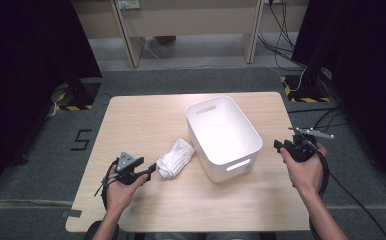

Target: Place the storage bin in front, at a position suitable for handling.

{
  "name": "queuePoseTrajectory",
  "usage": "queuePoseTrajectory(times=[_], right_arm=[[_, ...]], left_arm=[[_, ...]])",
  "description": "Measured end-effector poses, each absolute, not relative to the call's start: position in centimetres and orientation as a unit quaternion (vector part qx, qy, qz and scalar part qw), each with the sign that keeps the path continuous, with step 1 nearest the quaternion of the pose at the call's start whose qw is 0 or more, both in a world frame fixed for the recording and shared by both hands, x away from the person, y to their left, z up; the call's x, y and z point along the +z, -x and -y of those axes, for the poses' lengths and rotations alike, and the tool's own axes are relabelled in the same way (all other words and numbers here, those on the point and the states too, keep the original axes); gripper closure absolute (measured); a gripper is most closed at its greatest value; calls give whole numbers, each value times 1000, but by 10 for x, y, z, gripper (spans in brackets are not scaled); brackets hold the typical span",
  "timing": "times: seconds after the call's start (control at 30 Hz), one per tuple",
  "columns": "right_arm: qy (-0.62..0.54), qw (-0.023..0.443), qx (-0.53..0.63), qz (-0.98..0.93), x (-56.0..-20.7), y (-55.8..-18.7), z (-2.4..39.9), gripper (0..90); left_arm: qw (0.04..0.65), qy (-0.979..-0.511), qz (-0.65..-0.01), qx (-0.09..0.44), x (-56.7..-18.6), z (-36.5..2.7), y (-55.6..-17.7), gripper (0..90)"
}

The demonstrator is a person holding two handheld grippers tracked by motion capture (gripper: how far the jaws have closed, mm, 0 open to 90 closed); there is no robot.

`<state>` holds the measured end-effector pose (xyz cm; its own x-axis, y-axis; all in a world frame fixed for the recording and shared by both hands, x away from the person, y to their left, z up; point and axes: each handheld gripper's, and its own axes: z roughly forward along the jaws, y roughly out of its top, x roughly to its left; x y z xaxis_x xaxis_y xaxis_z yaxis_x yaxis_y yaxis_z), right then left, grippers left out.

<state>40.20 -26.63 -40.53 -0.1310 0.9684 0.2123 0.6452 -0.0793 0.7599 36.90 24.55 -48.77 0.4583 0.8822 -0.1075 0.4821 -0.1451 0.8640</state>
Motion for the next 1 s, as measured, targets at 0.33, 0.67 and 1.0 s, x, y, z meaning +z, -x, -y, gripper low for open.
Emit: queuePoseTrajectory(times=[0.33, 0.67, 1.0], right_arm=[[-601, 190, 413, -657, -387, -416, 239, 595], [-590, 207, 424, -655, -365, -425, 222, 608], [-579, 179, 378, -700, -390, -438, 202, 787]], left_arm=[[452, -732, -461, 219, -478, -237, -378, 395], [451, -737, -456, 213, -477, -231, -383, 394], [452, -738, -453, 214, -472, -232, -386, 392]])
